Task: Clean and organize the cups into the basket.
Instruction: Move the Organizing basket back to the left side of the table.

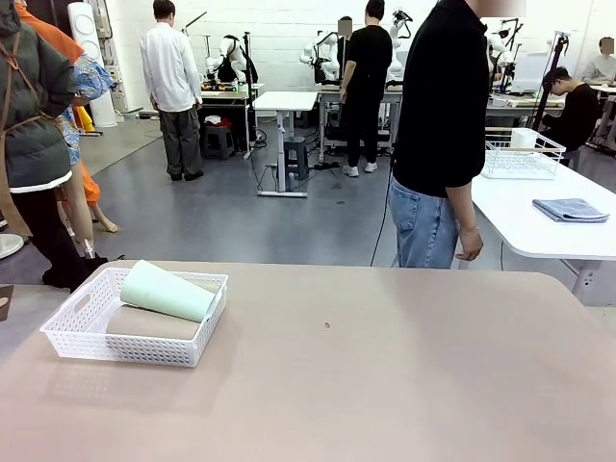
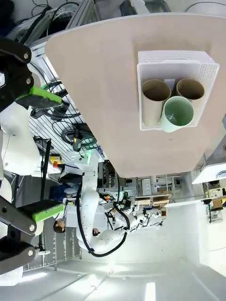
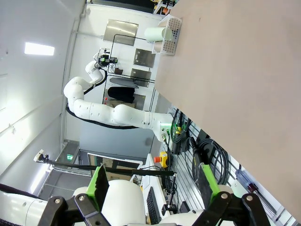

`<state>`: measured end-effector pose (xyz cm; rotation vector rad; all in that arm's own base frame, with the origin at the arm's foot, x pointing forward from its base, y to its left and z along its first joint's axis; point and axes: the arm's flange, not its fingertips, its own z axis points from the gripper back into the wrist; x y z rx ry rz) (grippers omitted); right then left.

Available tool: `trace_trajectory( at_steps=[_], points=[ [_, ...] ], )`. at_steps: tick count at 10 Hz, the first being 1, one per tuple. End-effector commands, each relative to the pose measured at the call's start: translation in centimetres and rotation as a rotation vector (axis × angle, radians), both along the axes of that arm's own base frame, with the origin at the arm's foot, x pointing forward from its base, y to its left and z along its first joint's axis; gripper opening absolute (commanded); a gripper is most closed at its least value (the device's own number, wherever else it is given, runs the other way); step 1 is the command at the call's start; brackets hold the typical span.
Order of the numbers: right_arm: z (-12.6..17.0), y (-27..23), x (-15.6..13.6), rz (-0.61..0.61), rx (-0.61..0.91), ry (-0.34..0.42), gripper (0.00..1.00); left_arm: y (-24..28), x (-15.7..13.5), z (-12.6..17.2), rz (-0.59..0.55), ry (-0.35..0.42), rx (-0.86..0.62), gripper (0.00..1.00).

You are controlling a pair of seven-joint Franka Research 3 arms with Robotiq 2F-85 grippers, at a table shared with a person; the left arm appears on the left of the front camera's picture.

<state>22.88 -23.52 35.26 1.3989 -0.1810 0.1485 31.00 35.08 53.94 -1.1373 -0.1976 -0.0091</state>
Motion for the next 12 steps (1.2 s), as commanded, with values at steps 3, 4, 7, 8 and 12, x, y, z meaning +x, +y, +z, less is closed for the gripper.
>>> trace_trajectory(
  at_steps=[3, 4, 7, 8, 12],
  points=[
    [-0.01, 0.11, 0.16, 0.000, -0.010, 0.000, 1.00, 0.33, -0.39, 0.08, 0.007, 0.000, -0.002, 1.00],
    [-0.01, 0.11, 0.16, 0.000, -0.010, 0.000, 1.00, 0.33, -0.39, 0.08, 0.007, 0.000, -0.002, 1.00],
    [-0.01, 0.11, 0.16, 0.000, -0.010, 0.000, 1.00, 0.33, -0.39, 0.08, 0.007, 0.000, -0.002, 1.00],
    [-0.01, 0.11, 0.16, 0.000, -0.010, 0.000, 1.00, 0.33, -0.39, 0.08, 0.007, 0.000, -0.002, 1.00],
    [-0.01, 0.11, 0.16, 0.000, -0.010, 0.000, 1.00, 0.33, -0.39, 0.08, 0.007, 0.000, -0.002, 1.00]
  ],
)
